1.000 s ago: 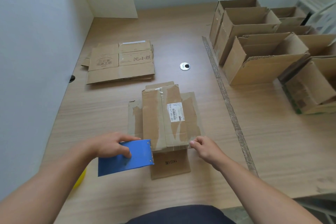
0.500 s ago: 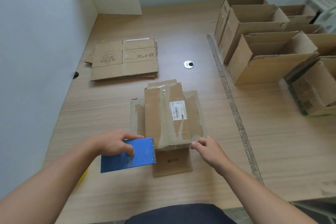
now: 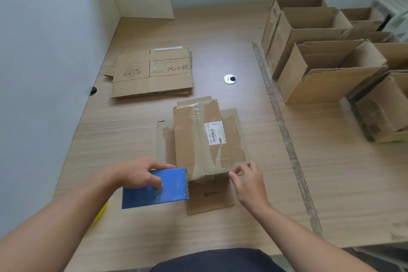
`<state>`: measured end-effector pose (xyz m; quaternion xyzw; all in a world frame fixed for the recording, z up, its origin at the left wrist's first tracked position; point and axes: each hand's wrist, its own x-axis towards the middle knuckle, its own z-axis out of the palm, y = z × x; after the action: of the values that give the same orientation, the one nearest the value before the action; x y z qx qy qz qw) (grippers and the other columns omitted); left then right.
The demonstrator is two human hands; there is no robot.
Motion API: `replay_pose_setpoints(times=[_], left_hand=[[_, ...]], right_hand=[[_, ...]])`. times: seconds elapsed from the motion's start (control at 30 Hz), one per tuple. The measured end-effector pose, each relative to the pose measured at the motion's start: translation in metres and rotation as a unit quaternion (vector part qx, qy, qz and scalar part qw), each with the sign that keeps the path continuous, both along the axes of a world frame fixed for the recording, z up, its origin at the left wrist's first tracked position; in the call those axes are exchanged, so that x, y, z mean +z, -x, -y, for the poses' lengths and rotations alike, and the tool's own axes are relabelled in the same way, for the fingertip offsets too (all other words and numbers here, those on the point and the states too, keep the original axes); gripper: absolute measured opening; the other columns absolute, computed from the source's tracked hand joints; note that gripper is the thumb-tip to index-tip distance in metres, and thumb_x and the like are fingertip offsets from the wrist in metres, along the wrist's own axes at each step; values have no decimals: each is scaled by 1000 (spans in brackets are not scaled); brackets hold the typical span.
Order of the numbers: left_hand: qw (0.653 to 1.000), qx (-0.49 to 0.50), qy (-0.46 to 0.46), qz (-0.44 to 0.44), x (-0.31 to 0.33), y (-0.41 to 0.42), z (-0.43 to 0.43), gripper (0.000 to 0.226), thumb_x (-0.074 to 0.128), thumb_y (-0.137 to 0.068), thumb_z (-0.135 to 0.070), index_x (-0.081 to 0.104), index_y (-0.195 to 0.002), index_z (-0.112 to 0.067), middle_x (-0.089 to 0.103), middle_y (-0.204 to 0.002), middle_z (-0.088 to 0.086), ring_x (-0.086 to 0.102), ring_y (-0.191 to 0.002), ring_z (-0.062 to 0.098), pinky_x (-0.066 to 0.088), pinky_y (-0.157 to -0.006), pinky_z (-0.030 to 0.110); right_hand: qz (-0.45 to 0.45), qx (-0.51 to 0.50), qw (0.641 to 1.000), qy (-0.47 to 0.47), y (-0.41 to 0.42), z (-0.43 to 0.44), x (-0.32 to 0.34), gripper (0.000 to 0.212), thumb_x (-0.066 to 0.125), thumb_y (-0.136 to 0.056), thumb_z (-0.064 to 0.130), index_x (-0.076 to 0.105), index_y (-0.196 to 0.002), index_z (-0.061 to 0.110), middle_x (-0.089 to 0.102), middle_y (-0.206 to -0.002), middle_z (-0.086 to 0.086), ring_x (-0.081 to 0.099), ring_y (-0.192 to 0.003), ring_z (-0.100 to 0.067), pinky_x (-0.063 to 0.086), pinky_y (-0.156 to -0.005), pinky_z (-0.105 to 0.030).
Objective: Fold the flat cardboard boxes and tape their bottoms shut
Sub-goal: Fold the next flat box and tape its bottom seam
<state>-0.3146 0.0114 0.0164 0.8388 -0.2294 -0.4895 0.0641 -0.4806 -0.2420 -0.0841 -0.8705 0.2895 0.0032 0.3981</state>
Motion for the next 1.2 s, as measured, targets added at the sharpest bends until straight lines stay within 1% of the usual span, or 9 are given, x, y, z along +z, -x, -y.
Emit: replay_pose_setpoints(times=[0.13,0.27,0.33,0.43,0.57,0.7,0.83,1.03,1.2], left_hand=[[1000,8,11,-3,-1,2,-2,58,64,-83,-41,44,-131,-66,64,-115,-18,60,-101,9,48,-90,31],[999,18,28,1,-3,4,-5,58,64,-84,-39,44,-132,-65,63,-117,-16,59,-102,8,48,-89,28],[999,23,32,6,-5,5,-7,59,64,-83,-40,44,-132,-65,62,-119,-16,58,-104,9,48,-92,31],[998,34,43,11,-9,6,-12,60,64,-82,-42,43,-132,-65,61,-119,-18,57,-104,7,47,-89,28],[997,52,56,1,-14,7,-18,60,65,-82,-43,41,-131,-68,58,-121,-22,55,-108,6,45,-92,27],[996,54,72,-10,-17,7,-22,62,62,-80,-43,39,-132,-69,57,-124,-21,54,-110,8,44,-95,28],[995,54,89,-10,-18,7,-28,62,61,-82,-44,37,-135,-67,54,-124,-19,53,-109,9,43,-88,27],[992,41,115,-4,-15,10,-42,62,60,-82,-48,33,-134,-71,54,-126,-18,53,-107,7,46,-93,29],[991,39,126,-6,-4,-2,-64,58,55,-71,-53,32,-114,-85,55,-122,-29,54,-106,0,45,-94,27]], right_hand=[[35,185,964,188,-14,4,5,62,65,-89,30,40,-146,33,26,-154,-1,25,-140,-26,36,-107,-46],[45,419,854,305,-39,8,1,69,57,-94,20,28,-154,37,13,-166,1,4,-152,-33,12,-118,-54],[33,451,833,319,-44,4,-4,65,53,-99,29,23,-156,37,12,-165,8,5,-152,-30,11,-118,-58],[46,423,849,314,-45,1,-8,57,51,-101,38,29,-153,40,22,-162,12,19,-151,-23,24,-117,-59],[17,421,869,259,-46,3,-13,58,48,-101,44,22,-153,45,6,-162,20,4,-153,-17,26,-115,-50],[54,395,875,276,-47,-3,-7,52,57,-94,51,48,-144,39,37,-157,9,32,-147,-25,40,-104,-54],[99,369,870,312,-51,-7,-5,50,42,-90,57,62,-132,40,57,-142,4,52,-133,-29,48,-94,-51],[117,375,859,329,-53,-2,-16,49,43,-92,55,60,-135,40,54,-145,3,38,-135,-24,48,-95,-47],[107,389,852,333,-53,2,-21,51,42,-93,56,55,-140,38,47,-151,1,34,-139,-27,46,-96,-47]])
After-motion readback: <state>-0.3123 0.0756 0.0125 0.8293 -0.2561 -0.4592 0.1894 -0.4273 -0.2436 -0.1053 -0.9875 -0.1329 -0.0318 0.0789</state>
